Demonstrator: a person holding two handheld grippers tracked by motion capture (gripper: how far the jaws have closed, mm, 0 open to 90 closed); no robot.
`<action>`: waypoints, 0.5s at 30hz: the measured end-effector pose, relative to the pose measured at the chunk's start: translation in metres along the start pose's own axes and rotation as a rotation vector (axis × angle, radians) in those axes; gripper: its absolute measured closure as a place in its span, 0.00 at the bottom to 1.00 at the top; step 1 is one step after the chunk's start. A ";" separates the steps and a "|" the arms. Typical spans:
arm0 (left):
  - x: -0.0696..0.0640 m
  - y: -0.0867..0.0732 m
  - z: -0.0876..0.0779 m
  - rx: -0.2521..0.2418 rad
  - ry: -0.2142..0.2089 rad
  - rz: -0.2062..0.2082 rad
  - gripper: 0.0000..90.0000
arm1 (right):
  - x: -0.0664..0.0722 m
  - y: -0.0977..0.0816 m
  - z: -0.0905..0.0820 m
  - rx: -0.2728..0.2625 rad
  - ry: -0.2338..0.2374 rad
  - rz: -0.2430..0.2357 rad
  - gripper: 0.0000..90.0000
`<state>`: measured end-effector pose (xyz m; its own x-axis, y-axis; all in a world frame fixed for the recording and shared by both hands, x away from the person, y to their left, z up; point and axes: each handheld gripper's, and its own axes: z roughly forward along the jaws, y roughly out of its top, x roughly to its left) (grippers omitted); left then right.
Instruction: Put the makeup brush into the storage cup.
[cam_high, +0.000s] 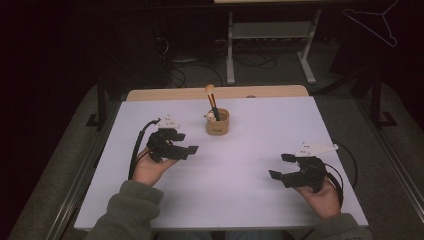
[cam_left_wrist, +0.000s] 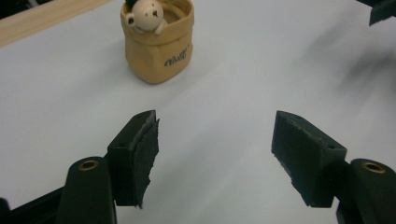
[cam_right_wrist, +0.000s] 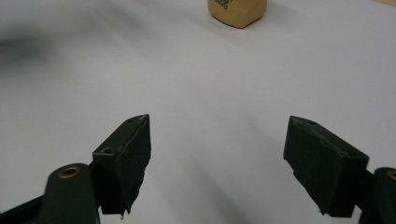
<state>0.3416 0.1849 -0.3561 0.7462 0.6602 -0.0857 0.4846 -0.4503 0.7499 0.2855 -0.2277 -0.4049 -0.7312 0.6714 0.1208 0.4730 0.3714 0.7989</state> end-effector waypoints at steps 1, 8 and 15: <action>0.000 -0.003 -0.001 -0.002 -0.002 -0.005 0.33 | 0.000 0.000 0.000 0.000 0.001 -0.001 0.25; -0.003 -0.018 -0.006 -0.004 -0.003 -0.016 0.31 | 0.000 -0.001 0.001 0.001 0.000 -0.003 0.24; -0.012 -0.029 -0.008 -0.004 0.008 -0.005 0.29 | 0.001 -0.001 0.000 0.004 0.000 0.004 0.24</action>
<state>0.3149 0.1947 -0.3721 0.7398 0.6676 -0.0844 0.4867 -0.4442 0.7522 0.2844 -0.2279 -0.4059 -0.7292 0.6729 0.1243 0.4783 0.3713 0.7958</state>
